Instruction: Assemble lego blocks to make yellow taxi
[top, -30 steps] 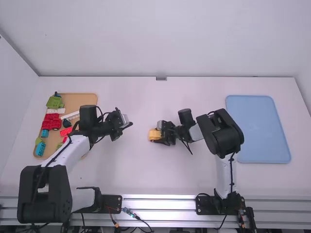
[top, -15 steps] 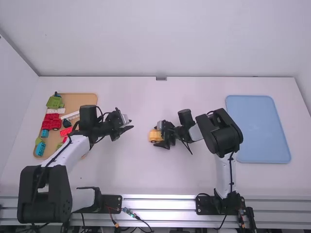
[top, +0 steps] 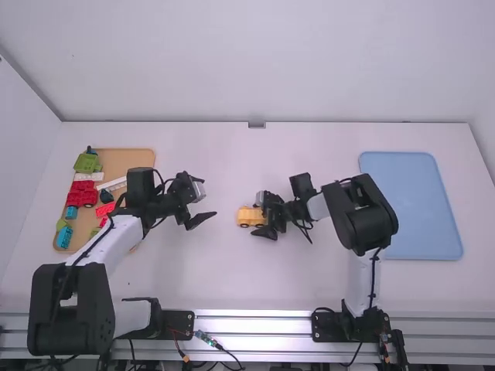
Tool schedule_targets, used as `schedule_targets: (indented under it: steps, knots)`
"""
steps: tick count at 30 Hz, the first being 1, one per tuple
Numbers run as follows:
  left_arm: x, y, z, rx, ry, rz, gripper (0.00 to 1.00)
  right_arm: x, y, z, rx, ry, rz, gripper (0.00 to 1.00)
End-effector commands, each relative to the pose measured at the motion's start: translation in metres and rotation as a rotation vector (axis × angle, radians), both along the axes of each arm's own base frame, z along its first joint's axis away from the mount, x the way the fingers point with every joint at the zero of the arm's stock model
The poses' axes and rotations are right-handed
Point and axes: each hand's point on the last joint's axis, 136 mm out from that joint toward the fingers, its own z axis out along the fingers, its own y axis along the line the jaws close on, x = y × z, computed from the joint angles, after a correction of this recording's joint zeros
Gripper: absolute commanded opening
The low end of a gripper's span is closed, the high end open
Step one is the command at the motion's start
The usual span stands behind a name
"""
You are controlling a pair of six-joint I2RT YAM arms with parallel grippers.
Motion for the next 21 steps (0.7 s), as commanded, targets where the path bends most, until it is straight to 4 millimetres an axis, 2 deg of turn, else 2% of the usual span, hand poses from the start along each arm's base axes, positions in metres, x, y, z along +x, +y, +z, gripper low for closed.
schedule_targets:
  steps: [1, 9, 13, 16, 21]
  knots:
    - [-0.001, -0.002, 0.001, -0.008, 0.002, -0.011, 0.99, 0.010, -0.016, 0.001, -0.094, -0.055, -0.039, 0.99]
    - [0.000, -0.002, 0.002, -0.007, -0.005, -0.009, 0.99, 0.015, -0.059, -0.009, -0.302, 0.005, -0.159, 0.99]
    - [0.004, 0.004, -0.004, 0.029, 0.004, 0.024, 0.99, 0.012, -0.078, -0.007, -0.393, 0.030, -0.203, 0.99]
    - [0.011, 0.013, -0.010, 0.083, 0.002, 0.078, 0.99, 0.014, -0.088, 0.002, -0.448, 0.034, -0.253, 0.99]
    - [0.026, 0.022, -0.003, 0.120, -0.066, 0.131, 0.99, 0.037, -0.118, 0.029, -0.580, 0.004, -0.481, 0.99]
